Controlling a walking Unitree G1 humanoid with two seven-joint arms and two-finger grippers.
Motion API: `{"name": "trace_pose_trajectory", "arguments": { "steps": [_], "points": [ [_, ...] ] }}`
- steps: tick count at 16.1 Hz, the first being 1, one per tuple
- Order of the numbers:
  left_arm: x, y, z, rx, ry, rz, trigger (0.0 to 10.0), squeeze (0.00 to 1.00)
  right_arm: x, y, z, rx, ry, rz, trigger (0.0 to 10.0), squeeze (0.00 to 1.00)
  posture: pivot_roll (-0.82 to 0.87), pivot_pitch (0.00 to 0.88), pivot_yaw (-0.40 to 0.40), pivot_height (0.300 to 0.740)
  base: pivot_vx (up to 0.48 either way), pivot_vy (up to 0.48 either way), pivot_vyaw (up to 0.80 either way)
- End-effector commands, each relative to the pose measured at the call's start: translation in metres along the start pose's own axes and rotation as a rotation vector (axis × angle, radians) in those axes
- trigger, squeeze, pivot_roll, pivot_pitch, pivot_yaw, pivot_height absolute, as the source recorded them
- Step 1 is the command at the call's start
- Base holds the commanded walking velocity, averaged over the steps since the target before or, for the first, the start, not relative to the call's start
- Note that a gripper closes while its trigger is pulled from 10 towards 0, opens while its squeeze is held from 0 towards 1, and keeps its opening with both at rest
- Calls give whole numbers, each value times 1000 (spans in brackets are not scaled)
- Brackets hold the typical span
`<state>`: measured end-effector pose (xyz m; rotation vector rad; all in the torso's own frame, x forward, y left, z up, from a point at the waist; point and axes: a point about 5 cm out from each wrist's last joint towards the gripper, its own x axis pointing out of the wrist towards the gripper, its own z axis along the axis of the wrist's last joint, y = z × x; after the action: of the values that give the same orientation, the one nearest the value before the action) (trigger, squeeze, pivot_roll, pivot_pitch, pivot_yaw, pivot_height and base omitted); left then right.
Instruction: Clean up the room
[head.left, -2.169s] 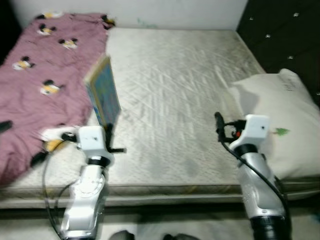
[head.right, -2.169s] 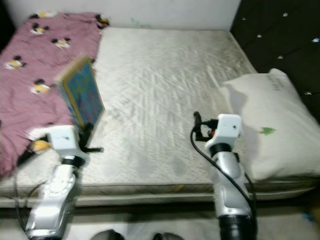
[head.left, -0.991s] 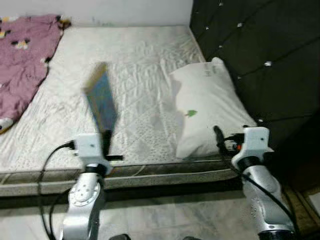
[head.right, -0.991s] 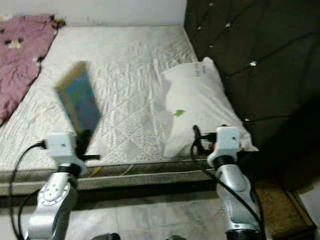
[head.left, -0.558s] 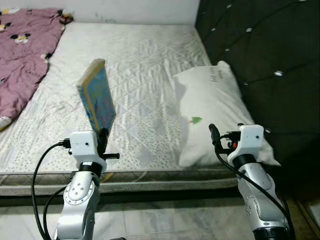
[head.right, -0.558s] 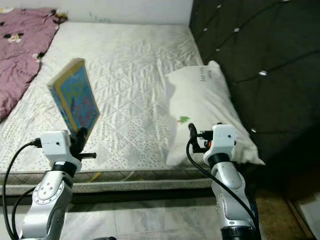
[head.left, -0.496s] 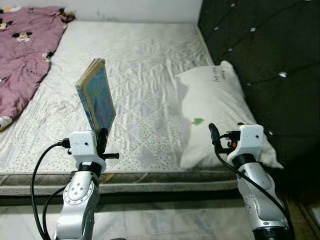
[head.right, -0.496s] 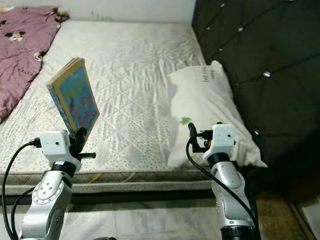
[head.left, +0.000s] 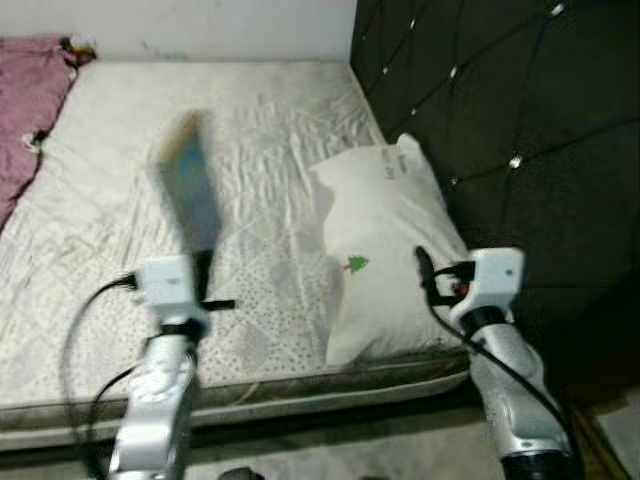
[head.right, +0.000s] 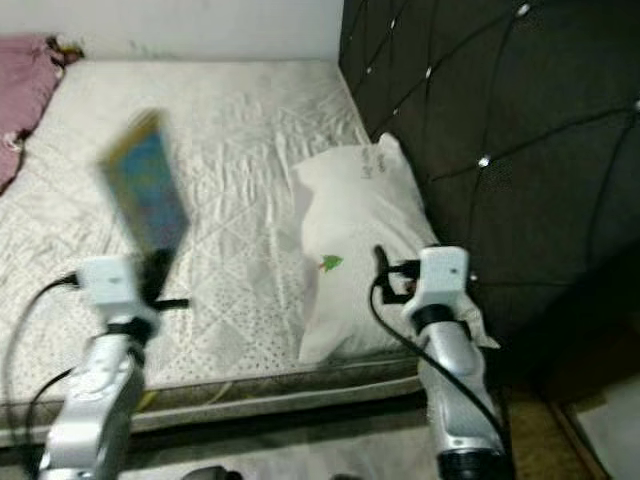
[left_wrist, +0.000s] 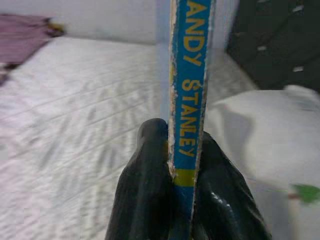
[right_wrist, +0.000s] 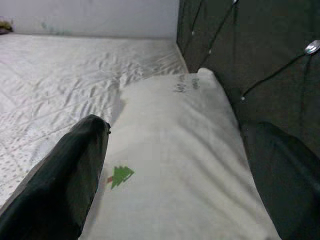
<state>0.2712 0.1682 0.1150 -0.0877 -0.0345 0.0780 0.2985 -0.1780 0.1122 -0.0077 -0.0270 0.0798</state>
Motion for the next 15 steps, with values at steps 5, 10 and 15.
{"name": "trace_pose_trajectory", "arguments": {
  "steps": [5, 10, 15],
  "points": [
    [2, -8, 4, -5, -17, -21, 10000, 0, 1, -5, 3, -42, -16, 4, 10000, 0, -8, 143, -30, 740, 0, 0, 273],
    [0, -12, 6, -26, -36, -73, 10000, 0, 1, -5, 1, -26, -4, 0, 10000, 0, -9, 147, -31, 740, 0, 0, 559],
    [-1, -16, 6, -38, -35, -93, 10000, 0, 2, -7, 0, -35, -1, -4, 10000, 0, -11, 148, -30, 740, 210, 0, 0]
  ]
}}
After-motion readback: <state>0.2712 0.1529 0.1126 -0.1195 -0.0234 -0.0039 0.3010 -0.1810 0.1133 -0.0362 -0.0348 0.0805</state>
